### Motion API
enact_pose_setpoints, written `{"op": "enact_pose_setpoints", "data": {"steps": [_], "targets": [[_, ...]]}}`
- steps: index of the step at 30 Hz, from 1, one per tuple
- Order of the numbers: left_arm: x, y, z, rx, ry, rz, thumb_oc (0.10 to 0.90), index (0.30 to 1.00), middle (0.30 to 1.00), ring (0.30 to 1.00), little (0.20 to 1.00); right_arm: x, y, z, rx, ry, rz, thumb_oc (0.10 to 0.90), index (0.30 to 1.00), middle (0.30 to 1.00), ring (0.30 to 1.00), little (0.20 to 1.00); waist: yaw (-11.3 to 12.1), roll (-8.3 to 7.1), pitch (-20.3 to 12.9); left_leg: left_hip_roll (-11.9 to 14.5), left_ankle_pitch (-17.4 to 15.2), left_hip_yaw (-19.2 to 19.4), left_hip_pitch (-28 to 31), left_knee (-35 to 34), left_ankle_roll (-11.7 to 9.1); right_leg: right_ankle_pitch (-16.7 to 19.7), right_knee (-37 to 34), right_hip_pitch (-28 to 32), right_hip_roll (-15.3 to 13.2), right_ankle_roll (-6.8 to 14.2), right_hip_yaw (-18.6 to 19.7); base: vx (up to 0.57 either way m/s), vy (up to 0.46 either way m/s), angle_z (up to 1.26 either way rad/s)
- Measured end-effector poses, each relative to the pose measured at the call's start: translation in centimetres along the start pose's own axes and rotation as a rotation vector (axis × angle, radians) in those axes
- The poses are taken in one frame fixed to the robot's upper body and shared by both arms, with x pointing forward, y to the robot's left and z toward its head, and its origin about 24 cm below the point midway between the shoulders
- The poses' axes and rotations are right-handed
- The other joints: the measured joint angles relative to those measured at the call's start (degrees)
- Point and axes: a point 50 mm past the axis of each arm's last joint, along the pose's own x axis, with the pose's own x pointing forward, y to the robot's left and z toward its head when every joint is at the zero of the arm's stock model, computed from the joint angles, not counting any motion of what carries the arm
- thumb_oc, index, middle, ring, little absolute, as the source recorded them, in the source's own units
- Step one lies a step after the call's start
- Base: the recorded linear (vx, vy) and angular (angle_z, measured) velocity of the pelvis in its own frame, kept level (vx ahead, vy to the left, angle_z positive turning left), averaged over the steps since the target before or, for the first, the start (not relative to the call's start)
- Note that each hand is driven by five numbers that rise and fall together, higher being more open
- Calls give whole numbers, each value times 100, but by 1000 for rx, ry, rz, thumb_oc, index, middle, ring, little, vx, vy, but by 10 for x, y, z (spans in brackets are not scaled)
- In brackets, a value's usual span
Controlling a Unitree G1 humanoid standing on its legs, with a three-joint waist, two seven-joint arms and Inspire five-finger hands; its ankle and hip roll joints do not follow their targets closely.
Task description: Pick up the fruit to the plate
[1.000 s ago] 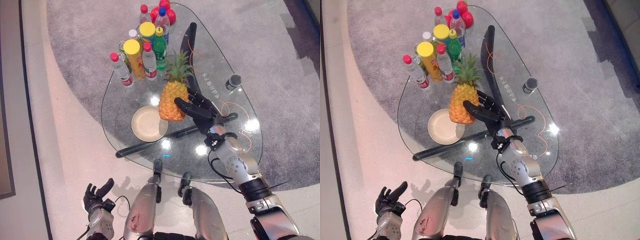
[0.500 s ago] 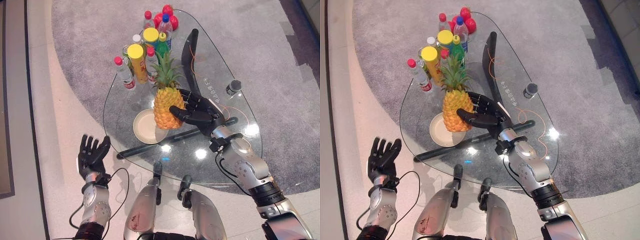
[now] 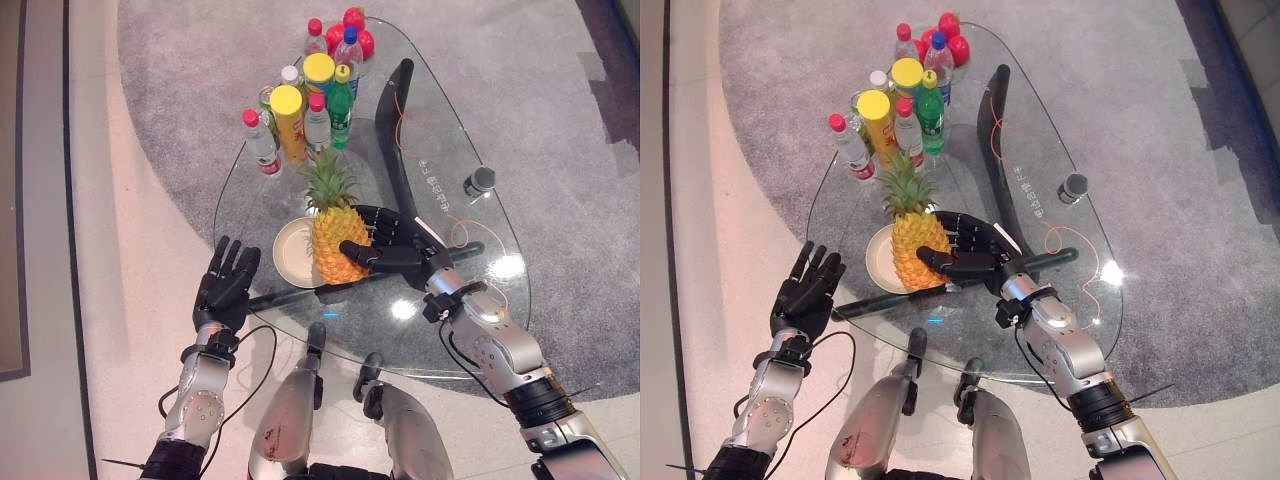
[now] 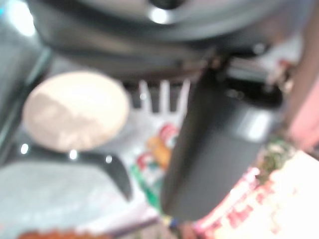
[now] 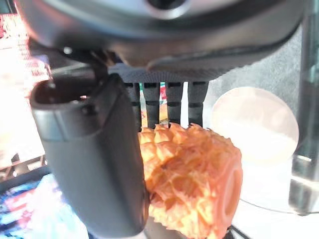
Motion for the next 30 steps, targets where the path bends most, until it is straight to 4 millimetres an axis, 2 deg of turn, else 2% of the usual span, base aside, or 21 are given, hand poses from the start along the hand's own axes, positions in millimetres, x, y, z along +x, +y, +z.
{"op": "enact_pose_setpoints", "data": {"steps": [5, 15, 19, 24, 30], "targets": [[3, -15, 3, 0, 52, -109, 800, 900, 900, 900, 900, -1, 0, 0, -13, 5, 1, 100, 300, 300, 300, 200, -1, -3, 2, -34, -1, -23, -9, 2, 1, -8, 6, 5, -26, 15, -14, -1, -2, 1], [3, -22, -6, -33, 137, -136, 800, 900, 900, 900, 900, -5, 7, -11, -28, 45, 27, 100, 300, 300, 300, 200, -2, -14, 7, -116, 19, -175, -67, 9, 30, -67, 4, 23, -98, 78, -156, 2, -1, 8], [2, -25, -6, -24, 150, -152, 800, 900, 900, 900, 900, -6, 18, -15, -111, 76, 97, 100, 300, 300, 300, 200, 44, -66, 14, -142, 20, -198, -67, 14, 31, -83, 5, 36, -110, 95, -165, 16, -31, 6], [5, -36, -6, 8, 190, -205, 800, 900, 900, 900, 900, -4, 31, -21, -113, 98, 170, 100, 300, 300, 300, 200, 146, -136, 13, -168, 20, -263, -23, 50, 31, -97, 1, 132, -107, 111, -214, 10, -37, 7], [4, -33, -5, 18, 194, -193, 800, 900, 900, 900, 900, -1, 35, -21, -127, 120, 193, 100, 300, 300, 300, 200, 157, -165, 17, -195, -19, -336, -38, 94, 29, -97, 12, 168, -120, 111, -283, 1, 0, 7]]}}
